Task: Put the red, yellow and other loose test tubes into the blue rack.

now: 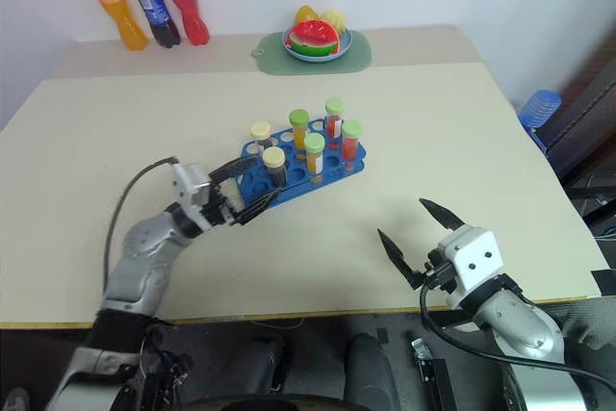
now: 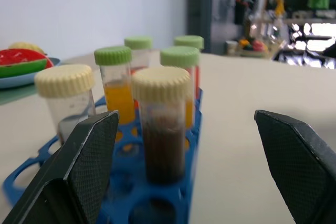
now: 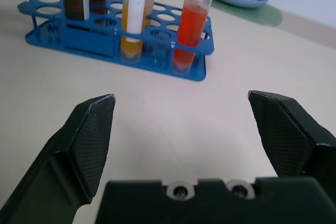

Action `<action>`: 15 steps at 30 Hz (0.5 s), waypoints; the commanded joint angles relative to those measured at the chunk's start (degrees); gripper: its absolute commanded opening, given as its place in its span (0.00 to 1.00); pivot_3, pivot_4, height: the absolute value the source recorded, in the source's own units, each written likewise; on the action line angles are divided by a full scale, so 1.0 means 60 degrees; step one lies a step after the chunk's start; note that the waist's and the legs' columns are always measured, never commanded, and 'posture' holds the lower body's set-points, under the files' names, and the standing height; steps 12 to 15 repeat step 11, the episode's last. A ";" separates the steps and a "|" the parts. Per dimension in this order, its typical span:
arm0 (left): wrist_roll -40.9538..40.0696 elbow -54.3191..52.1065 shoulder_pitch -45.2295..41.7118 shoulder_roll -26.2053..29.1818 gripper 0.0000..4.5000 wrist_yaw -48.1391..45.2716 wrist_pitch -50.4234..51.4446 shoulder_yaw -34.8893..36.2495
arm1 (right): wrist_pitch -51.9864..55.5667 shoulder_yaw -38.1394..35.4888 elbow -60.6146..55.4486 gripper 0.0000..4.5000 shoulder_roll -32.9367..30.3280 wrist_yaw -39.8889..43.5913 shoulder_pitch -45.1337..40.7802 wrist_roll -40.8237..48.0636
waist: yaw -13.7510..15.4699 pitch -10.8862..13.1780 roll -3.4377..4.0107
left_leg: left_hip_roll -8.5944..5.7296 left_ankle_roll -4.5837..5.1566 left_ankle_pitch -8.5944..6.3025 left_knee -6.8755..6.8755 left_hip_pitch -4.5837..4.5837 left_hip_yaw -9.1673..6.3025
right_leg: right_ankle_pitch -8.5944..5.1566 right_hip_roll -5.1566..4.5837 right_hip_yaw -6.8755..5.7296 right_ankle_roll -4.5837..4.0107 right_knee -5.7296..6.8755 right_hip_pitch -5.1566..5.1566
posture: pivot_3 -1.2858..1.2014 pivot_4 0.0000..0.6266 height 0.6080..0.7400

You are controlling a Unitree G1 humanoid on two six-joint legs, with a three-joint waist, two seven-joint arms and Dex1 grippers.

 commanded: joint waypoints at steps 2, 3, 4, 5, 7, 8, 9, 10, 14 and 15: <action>-0.0864 -0.0888 0.0855 0.1507 0.95 -0.0898 0.1015 0.0954 | -0.0594 -0.0568 -0.0008 1.00 -0.0138 0.0374 0.0588 0.0103 | -0.0004 0.0005 0.0008 | 0.0002 0.0000 -0.0001 -0.0004 0.0001 -0.0001 | -0.0001 0.0000 0.0000 -0.0001 0.0000 -0.0001 | 0.52 0.24 1.00; -0.0986 -0.0890 0.0987 0.1806 0.95 -0.1101 0.1142 0.1095 | -0.0643 -0.0709 -0.0003 1.00 -0.0160 0.0438 0.0708 0.0159 | -0.0004 0.0007 0.0011 | 0.0002 0.0001 -0.0001 -0.0005 0.0000 -0.0001 | -0.0002 0.0001 0.0000 -0.0002 0.0000 -0.0002 | 0.52 0.24 1.00; -0.1225 -0.0917 0.1126 0.2109 0.95 -0.1374 0.1337 0.1284 | -0.0677 -0.0889 -0.0022 1.00 -0.0183 0.0506 0.0853 0.0228 | 0.0002 0.0008 0.0011 | 0.0002 0.0001 -0.0001 -0.0004 0.0000 -0.0001 | -0.0003 0.0001 0.0000 -0.0002 0.0000 -0.0003 | 0.52 0.24 1.00; -0.1419 -0.0943 0.1219 0.2335 0.95 -0.1527 0.1520 0.1468 | -0.0716 -0.1067 -0.0030 1.00 -0.0209 0.0581 0.0985 0.0294 | 0.0006 0.0009 0.0011 | 0.0002 0.0001 -0.0001 -0.0002 -0.0001 -0.0001 | -0.0009 0.0000 0.0000 -0.0014 0.0000 0.0000 | 0.52 0.24 1.00; -0.1678 -0.1024 0.1364 0.2670 0.95 -0.1595 0.1847 0.1851 | -0.0717 -0.1439 -0.0104 1.00 -0.0211 0.0689 0.1213 0.0472 | 0.0014 0.0009 0.0012 | 0.0000 0.0002 -0.0001 0.0000 -0.0002 -0.0001 | -0.0021 -0.0002 0.0000 -0.0034 -0.0002 0.0005 | 0.52 0.24 1.00; -0.1717 -0.1058 0.1419 0.2759 0.95 -0.1602 0.1944 0.1952 | -0.0711 -0.1552 -0.0114 1.00 -0.0203 0.0721 0.1267 0.0535 | 0.0012 0.0009 0.0012 | 0.0000 0.0002 -0.0002 0.0001 -0.0001 -0.0003 | -0.0021 -0.0002 0.0000 -0.0034 -0.0002 0.0005 | 0.52 0.24 1.00; -0.1697 -0.1083 0.1470 0.2796 0.95 -0.1626 0.1962 0.1994 | -0.0725 -0.1627 -0.0087 1.00 -0.0209 0.0769 0.1279 0.0581 | 0.0008 0.0010 0.0013 | 0.0001 0.0002 -0.0002 -0.0002 -0.0001 -0.0002 | -0.0021 -0.0002 0.0000 -0.0034 -0.0003 0.0005 | 0.52 0.24 1.00; -0.1762 -0.1124 0.1598 0.2904 0.95 -0.1711 0.2104 0.2069 | -0.0730 -0.1693 -0.0081 1.00 -0.0213 0.0806 0.1291 0.0612 | 0.0001 0.0010 0.0014 | 0.0002 0.0001 -0.0002 -0.0004 0.0001 -0.0003 | -0.0022 -0.0002 0.0000 -0.0033 -0.0003 0.0004 | 0.52 0.24 1.00; -0.1712 -0.1153 0.1677 0.2954 0.95 -0.1711 0.2158 0.2088 | -0.0731 -0.1730 -0.0072 1.00 -0.0223 0.0845 0.1283 0.0635 | 0.0001 0.0010 0.0014 | 0.0003 0.0001 -0.0002 -0.0005 0.0001 -0.0002 | -0.0022 -0.0002 0.0000 -0.0033 -0.0003 0.0004 | 0.52 0.24 1.00; -0.1712 -0.1153 0.1677 0.2954 0.95 -0.1711 0.2158 0.2088 | -0.0731 -0.1730 -0.0072 1.00 -0.0223 0.0845 0.1283 0.0635 | 0.0001 0.0010 0.0014 | 0.0003 0.0001 -0.0002 -0.0005 0.0001 -0.0002 | -0.0022 -0.0002 0.0000 -0.0033 -0.0003 0.0004 | 0.52 0.24 1.00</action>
